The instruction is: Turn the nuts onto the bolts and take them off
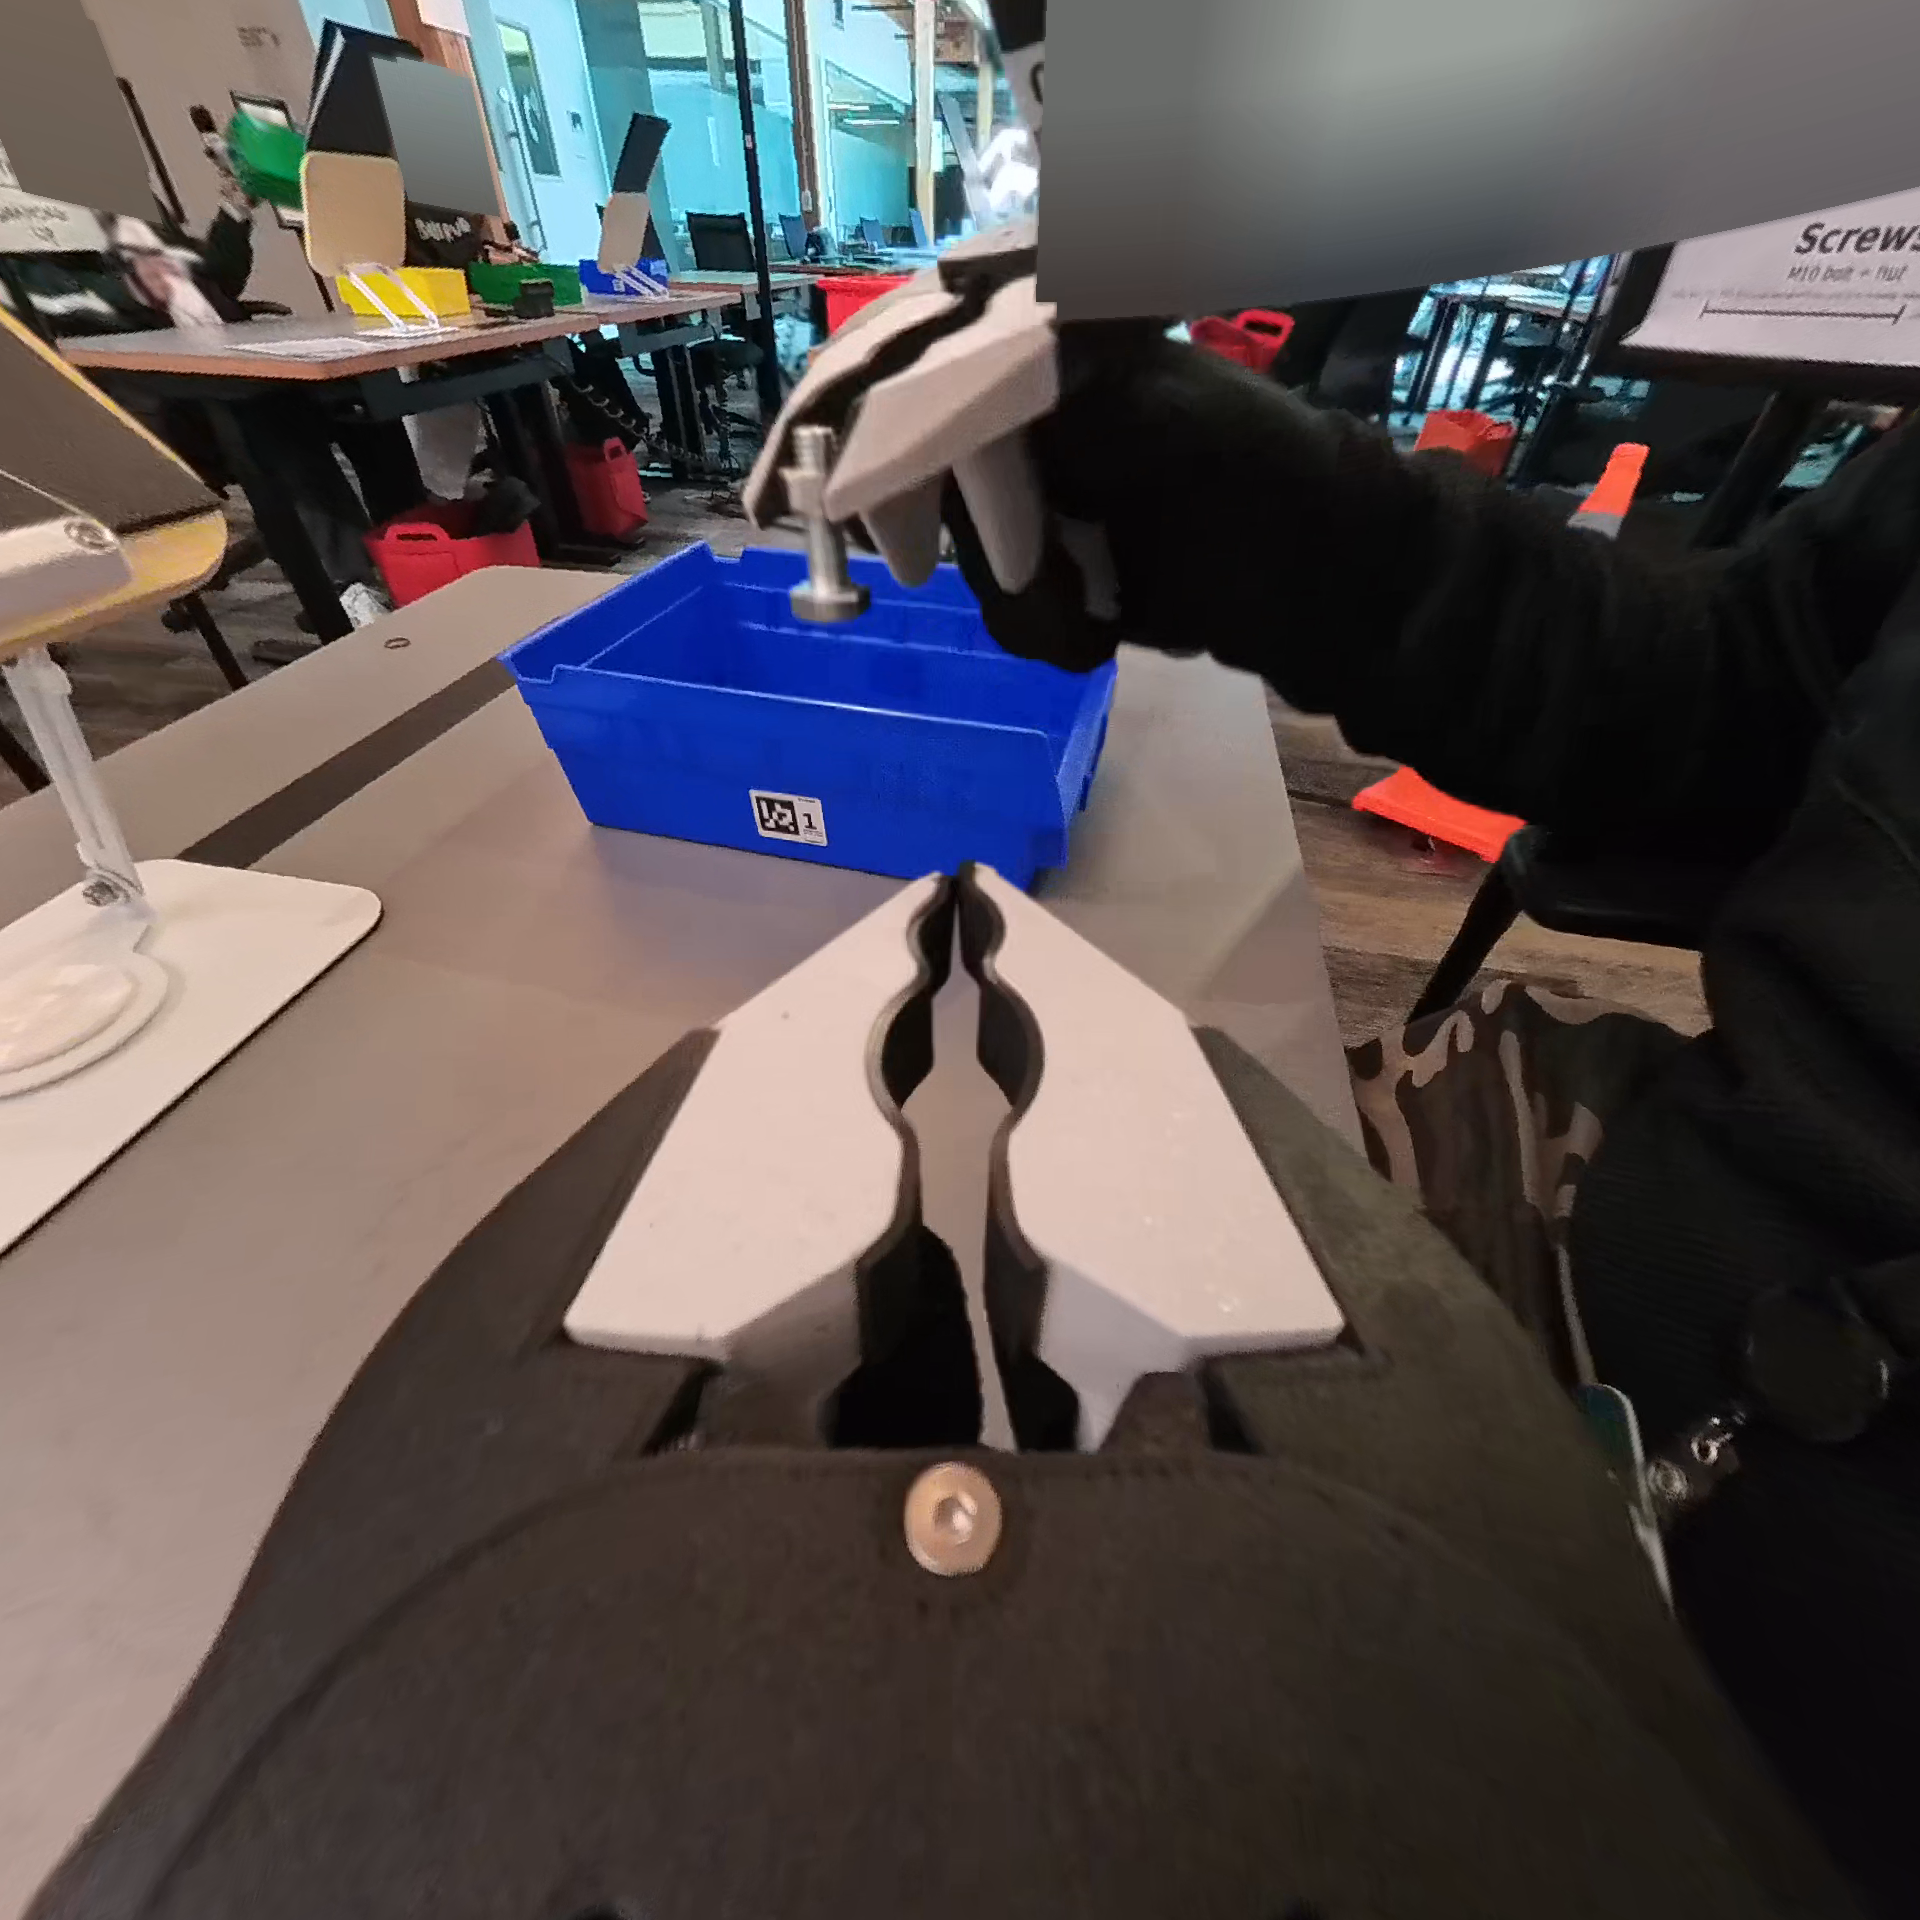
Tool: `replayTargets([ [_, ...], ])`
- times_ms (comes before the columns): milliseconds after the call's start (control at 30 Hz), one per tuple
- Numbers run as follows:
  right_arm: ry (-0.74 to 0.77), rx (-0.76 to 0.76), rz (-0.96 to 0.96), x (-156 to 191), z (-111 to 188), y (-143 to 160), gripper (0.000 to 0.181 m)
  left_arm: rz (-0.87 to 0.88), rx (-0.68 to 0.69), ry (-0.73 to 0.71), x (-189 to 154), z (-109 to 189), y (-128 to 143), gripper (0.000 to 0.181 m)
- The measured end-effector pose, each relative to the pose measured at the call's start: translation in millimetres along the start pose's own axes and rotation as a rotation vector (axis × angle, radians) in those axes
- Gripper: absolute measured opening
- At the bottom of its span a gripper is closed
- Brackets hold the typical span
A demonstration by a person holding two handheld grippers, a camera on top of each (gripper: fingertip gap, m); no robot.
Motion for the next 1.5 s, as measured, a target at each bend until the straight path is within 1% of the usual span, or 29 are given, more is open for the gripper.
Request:
replayTargets([
  [33,0.054,0.041,-0.025,-15.8,15.2,4.0,0.016,-0.005,0.003,-0.008,0.0,0.4,-0.8,0.0],
  [100,0.23,0.195,-0.05,-53.4,49.3,25.7,0.016,-0.006,0.017,-0.005,-0.7,0.2,-0.6,0.0],
  [200,0.489,0.503,-0.095,-99.8,104.9,78.1,0.017,-0.011,0.026,-0.002,-1.6,-0.5,-0.7,0.0],
  [267,0.584,0.637,-0.172,-116.7,133.4,110.1,0.017,-0.02,0.033,-0.004,-2.0,-1.1,-0.7,0.0],
  [367,0.643,0.764,-0.291,-127.6,154.7,149.8,0.017,-0.031,0.048,-0.003,-3.3,-2.6,0.4,0.0],
  [467,0.674,0.932,-0.373,-130.6,168.5,188.0,0.017,-0.036,0.058,0.001,-4.6,-3.8,1.6,0.0],
  [533,0.666,1.005,-0.424,-128.1,170.8,207.5,0.017,-0.036,0.062,0.002,-4.7,-4.2,2.3,0.0],
  [600,0.673,1.039,-0.439,-128.5,170.3,218.7,0.016,-0.033,0.066,0.005,-4.3,-4.7,3.4,0.0],
  [633,0.684,1.04,-0.429,-131.0,170.4,220.0,0.017,-0.031,0.068,0.007,-4.2,-5.0,4.0,0.0],
  [667,0.687,1.043,-0.42,-132.4,170.4,220.2,0.021,-0.03,0.071,0.009,-4.3,-5.3,4.5,0.0],
  [700,0.694,1.049,-0.411,-133.5,171.1,219.0,0.03,-0.03,0.072,0.009,-4.4,-5.3,4.6,0.0],
  [733,0.705,1.038,-0.399,-134.9,171.3,215.0,0.033,-0.033,0.072,0.007,-4.3,-5.0,4.1,0.0],
  [767,0.714,1.006,-0.391,-136.3,170.4,208.6,0.033,-0.038,0.072,0.004,-4.2,-4.4,3.1,0.0],
  [833,0.735,0.945,-0.367,-138.7,169.4,193.3,0.044,-0.05,0.07,-0.008,-2.5,-1.7,-1.0,0.0],
  [867,0.754,0.925,-0.344,-140.0,170.1,185.2,0.046,-0.054,0.068,-0.015,-1.3,0.3,-4.0,0.0],
  [967,0.741,0.854,-0.293,-136.2,162.8,162.2,0.041,-0.094,0.079,-0.068,7.8,13.0,-17.3,0.002],
  [1033,0.718,0.819,-0.268,-132.4,156.2,151.9,0.04,-0.13,0.108,-0.142,20.2,28.2,-28.5,0.004],
  [1133,0.684,0.764,-0.24,-128.2,146.0,141.3,0.038,-0.165,0.19,-0.308,49.5,61.1,-41.4,0.013],
  [1200,0.675,0.738,-0.205,-127.0,141.0,134.9,0.027,-0.137,0.254,-0.393,69.8,85.2,-43.4,0.015],
  [1233,0.676,0.717,-0.184,-126.8,138.8,130.6,0.024,-0.113,0.292,-0.441,81.3,97.5,-41.1,0.018],
  [1333,0.648,0.692,-0.181,-123.2,131.5,125.9,0.027,-0.009,0.423,-0.541,110.1,128.9,-22.5,0.019],
  [1433,0.637,0.688,-0.167,-120.7,126.4,125.9,0.026,0.019,0.597,-0.676,138.5,159.4,4.3,0.02],
  [1500,0.624,0.677,-0.169,-118.8,123.4,125.2,0.025,0.023,0.66,-0.769,157.2,178.3,15.9,0.02],
])
Point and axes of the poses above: each gripper's, where its closed fingertips meet, z back along the fingers, y out of its underside, x = y × z across the jaws, the point moved 3 cm from there along z, back along the fingers, and after that the axes turned 6 degrees about z, right-handed, at the moved point
